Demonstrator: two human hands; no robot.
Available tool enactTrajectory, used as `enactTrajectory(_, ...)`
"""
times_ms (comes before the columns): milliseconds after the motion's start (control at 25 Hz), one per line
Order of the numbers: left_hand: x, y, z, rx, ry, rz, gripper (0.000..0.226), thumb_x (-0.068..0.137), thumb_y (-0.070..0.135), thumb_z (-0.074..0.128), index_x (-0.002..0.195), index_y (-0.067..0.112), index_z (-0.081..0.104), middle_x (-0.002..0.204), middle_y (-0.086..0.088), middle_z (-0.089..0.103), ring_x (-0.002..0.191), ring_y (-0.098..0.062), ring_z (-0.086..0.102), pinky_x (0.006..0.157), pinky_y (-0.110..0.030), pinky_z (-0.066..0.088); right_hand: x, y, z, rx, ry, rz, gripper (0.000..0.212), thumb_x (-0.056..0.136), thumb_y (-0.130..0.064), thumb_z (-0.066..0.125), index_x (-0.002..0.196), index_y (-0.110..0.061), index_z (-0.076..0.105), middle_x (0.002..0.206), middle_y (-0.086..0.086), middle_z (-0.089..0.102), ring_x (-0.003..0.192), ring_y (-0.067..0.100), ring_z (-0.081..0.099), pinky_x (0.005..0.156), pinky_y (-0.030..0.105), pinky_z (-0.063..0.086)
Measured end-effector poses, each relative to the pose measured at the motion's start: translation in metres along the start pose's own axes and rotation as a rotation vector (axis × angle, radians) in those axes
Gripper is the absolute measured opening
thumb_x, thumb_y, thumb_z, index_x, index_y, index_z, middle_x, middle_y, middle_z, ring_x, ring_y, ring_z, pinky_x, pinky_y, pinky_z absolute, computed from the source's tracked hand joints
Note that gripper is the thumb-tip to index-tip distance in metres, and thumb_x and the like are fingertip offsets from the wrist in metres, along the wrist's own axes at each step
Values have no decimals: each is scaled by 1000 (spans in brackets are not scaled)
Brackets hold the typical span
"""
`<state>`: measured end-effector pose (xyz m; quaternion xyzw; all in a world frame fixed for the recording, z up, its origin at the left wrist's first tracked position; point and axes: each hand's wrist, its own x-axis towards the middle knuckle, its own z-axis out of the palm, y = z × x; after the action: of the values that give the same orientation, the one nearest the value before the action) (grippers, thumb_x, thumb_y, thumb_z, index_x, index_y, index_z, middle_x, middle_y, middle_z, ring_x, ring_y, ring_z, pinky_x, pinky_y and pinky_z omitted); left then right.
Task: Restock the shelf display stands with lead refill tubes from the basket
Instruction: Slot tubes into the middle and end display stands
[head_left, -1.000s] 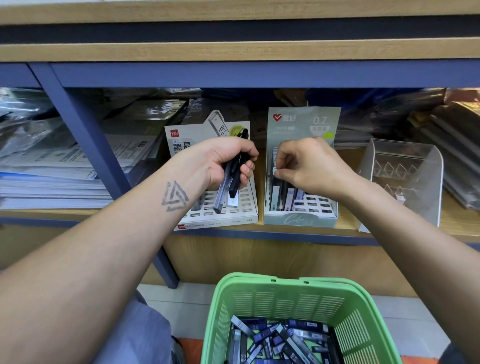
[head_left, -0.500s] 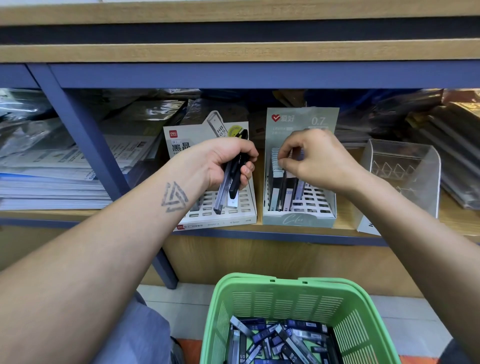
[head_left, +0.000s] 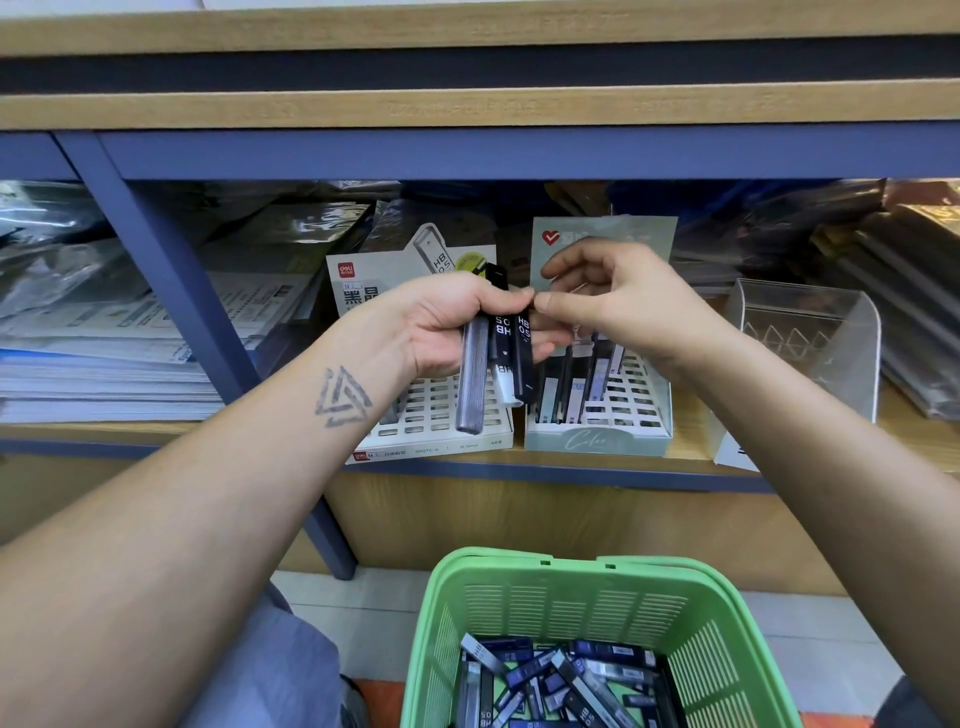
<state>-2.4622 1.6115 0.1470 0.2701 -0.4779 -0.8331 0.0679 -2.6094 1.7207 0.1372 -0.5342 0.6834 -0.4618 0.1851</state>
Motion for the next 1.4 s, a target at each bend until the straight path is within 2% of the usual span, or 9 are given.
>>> enactTrajectory(200,-1,3,-4,-10,48,58,18,100,1,44,103,2,62,91,-22,72,80,-35,72,75,-49,59,-3,-2,1,88,-87,51,44,83,-21,82,121,-14,61,101,7,71,82,11,72,62,19,51)
enactTrajectory(360,-4,2,-3,-9,-50,41,28,101,1,39,118,-8,60,108,-23,71,91,-30,74,85,-43,57,-4,-4,10,151,-188,23,64,78,-7,85,136,-10,57,113,3,70,98,7,72,87,20,57)
enactTrajectory(520,-8,4,-5,55,-54,56,26,100,3,43,117,-8,60,108,-23,70,96,-30,72,91,-42,56,-4,-5,9,113,-144,7,49,71,-7,90,112,-23,70,101,0,74,90,7,71,89,24,57)
enactTrajectory(760,-15,9,-26,67,120,58,14,102,9,48,103,2,61,98,-24,72,87,-32,73,81,-47,59,-3,-10,20,306,35,-13,30,72,3,85,97,-5,70,82,5,72,77,18,66,74,30,60)
enactTrajectory(880,-26,13,-51,154,313,58,16,103,15,51,93,7,59,75,-14,73,59,-20,71,55,-28,60,2,-20,40,217,29,-72,28,71,-4,89,93,-12,72,84,6,73,77,16,65,83,34,58)
enactTrajectory(1000,-44,22,-75,174,399,35,25,102,25,54,79,15,52,53,2,51,34,-4,42,35,-14,35,8,-28,70,151,7,-69,27,71,-8,90,88,-19,72,90,12,75,85,28,71,89,43,59)
enactTrajectory(1200,-74,28,-97,84,374,-2,14,93,12,43,80,11,48,60,-1,43,42,-9,38,43,-16,34,18,-43,116,-7,-23,-143,17,81,-11,84,88,-21,73,87,2,73,82,19,70,82,38,60)
enactTrajectory(1280,-84,27,-104,71,364,4,14,95,5,39,86,5,50,65,-6,50,45,-11,44,43,-18,39,18,-49,133,-131,-17,-198,15,84,-13,81,95,-21,75,86,-6,70,79,10,65,77,28,56)
enactTrajectory(1400,-94,24,-116,81,393,6,18,102,3,39,96,-3,55,73,-18,64,53,-20,63,46,-22,51,19,-51,155,-258,-26,-260,16,85,-9,79,97,-19,76,87,-7,68,86,13,64,82,31,52)
